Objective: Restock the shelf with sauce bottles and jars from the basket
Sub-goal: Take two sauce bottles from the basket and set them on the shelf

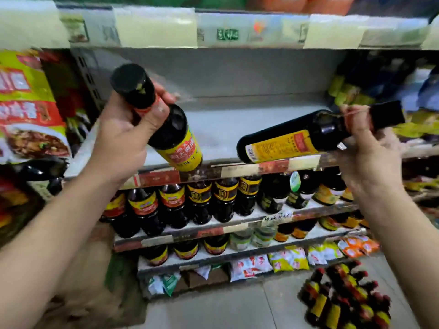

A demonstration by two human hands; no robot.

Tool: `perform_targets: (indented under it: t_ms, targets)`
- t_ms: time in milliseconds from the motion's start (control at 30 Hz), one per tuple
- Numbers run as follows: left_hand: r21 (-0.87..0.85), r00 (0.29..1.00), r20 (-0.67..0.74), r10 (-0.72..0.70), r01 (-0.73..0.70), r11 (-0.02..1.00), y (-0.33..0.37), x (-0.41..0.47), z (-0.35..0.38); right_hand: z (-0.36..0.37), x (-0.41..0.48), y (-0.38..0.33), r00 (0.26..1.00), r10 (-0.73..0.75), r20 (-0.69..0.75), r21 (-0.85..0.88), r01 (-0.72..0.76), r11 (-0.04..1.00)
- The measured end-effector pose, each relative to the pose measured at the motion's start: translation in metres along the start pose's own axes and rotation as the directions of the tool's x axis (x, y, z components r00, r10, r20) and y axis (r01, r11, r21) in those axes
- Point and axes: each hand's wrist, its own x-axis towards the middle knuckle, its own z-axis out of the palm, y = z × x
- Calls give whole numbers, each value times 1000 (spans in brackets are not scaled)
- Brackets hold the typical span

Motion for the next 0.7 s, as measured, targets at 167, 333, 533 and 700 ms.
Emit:
perform_targets:
  t_ms: [167,333,533,700]
  targets:
    - [156,990,-83,-116,128,980,-9,9,10,37,46,28,986,58,158,10,-61,998]
    - [201,979,-172,-106,141,970,-21,31,-3,65,74,52,957,62,283,-121,-28,992]
    - [326,974,-92,-208,226,918,-39,46,-17,95,97,58,919,60,391,-265,49,963]
    - [398,967,18,-254,226,889,-49,62,-22,115,111,51,867,95,488,-358,100,928]
